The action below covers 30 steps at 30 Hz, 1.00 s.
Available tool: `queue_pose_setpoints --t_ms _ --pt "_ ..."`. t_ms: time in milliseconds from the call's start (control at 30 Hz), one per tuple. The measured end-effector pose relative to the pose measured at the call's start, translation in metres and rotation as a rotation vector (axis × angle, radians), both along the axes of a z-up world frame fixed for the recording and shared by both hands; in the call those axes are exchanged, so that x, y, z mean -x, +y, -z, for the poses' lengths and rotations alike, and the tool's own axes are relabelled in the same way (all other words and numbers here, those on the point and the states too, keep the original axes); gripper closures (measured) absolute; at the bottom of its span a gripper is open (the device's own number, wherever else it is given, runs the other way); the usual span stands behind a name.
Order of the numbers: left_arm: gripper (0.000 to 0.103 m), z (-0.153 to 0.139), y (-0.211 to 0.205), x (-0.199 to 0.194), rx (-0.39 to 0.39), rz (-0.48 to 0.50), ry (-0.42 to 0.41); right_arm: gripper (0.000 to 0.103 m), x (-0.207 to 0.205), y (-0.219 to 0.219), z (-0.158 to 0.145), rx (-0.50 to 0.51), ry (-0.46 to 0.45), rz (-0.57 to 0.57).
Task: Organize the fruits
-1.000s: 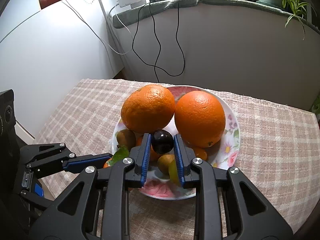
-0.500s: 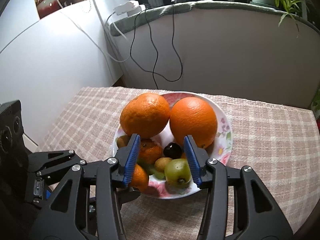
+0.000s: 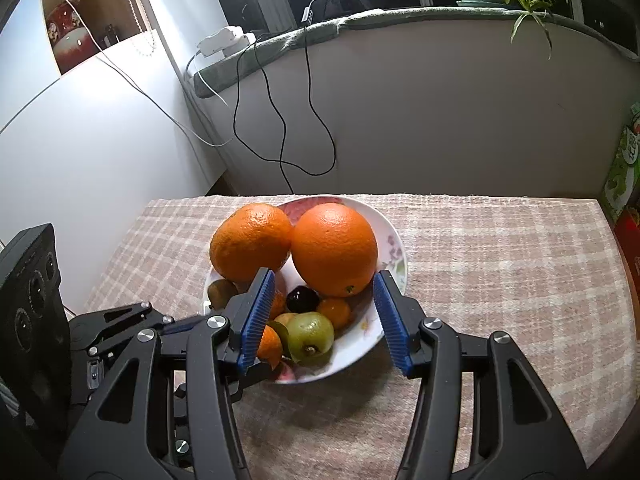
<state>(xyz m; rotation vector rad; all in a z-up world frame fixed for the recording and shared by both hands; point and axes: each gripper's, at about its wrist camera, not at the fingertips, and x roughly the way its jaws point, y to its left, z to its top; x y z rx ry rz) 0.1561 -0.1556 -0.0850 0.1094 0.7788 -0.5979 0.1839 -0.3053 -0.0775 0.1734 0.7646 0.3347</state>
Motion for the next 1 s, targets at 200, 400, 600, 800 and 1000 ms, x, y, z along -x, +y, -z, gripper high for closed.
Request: queue_pose_setpoints --t_ms 200,400,600,800,1000 --pt "0.048 -0.002 0.003 0.0 -0.001 -0.009 -0.004 0.049 0.002 -0.001 0.0 -0.001 -0.005 -0.002" --pt "0.048 -0.006 0.007 0.004 0.007 -0.018 -0.007 0.049 0.004 -0.001 0.0 0.0 -0.008 -0.001" --pt "0.048 -0.012 0.014 0.011 0.011 -0.025 -0.014 0.049 0.014 -0.003 -0.003 0.001 -0.019 0.003" --pt "0.048 -0.019 0.022 0.02 0.021 -0.03 -0.016 0.038 0.025 -0.003 -0.009 0.013 -0.033 0.008" --pt "0.039 -0.026 0.032 0.03 0.036 -0.047 -0.021 0.022 0.04 -0.004 -0.018 0.014 -0.054 0.032"
